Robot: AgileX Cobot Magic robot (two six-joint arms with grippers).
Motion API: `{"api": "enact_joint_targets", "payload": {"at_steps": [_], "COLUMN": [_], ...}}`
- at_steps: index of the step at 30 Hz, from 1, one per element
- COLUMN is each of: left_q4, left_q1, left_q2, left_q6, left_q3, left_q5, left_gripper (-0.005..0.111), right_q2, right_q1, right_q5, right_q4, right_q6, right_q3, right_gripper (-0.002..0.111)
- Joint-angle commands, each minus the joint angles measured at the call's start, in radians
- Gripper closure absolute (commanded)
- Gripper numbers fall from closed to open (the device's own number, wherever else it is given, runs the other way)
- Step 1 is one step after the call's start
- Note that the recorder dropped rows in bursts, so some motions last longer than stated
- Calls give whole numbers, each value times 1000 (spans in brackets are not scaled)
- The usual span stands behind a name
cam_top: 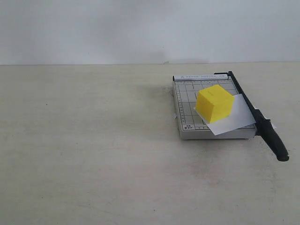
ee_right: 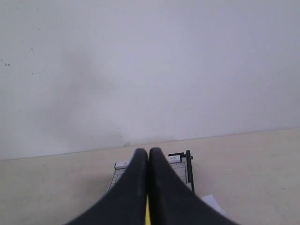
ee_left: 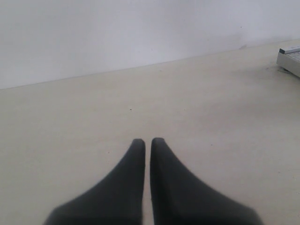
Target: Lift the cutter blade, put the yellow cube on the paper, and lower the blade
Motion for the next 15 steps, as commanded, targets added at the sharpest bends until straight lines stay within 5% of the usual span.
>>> {"api": "enact_joint_targets", "payload": {"at_steps": [1,15], "left_q4": [-11,-11], "left_q1": [1,1], "left_q2": [-3,-3], "left_q6": [6,6], "left_q3": [4,4], "left_q5": [1,1], "left_gripper": [102,102], "right_q2": [-116,-152], "right_q1": [1,1], "right_q5": [91,101], "right_q4": [4,5], "right_q6": [34,54], "right_q3": [38,61], "right_gripper": [108,108]}}
